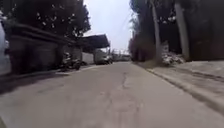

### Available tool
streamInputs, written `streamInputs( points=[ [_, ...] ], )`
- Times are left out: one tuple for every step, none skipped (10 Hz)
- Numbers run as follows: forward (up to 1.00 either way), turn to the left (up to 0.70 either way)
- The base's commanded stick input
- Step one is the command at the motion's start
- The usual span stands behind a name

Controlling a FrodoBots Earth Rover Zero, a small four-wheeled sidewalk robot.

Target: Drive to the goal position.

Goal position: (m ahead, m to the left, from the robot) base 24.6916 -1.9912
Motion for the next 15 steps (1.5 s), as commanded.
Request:
streamInputs(
  points=[
    [1.00,0.00],
    [1.00,0.00],
    [1.00,0.00],
    [1.00,0.00],
    [1.00,0.00],
    [1.00,0.00],
    [1.00,0.00],
    [1.00,0.00],
    [1.00,0.00],
    [1.00,-0.40],
    [1.00,-0.40],
    [1.00,-0.40],
    [1.00,-0.40],
    [1.00,-0.40],
    [1.00,0.00]
  ],
)
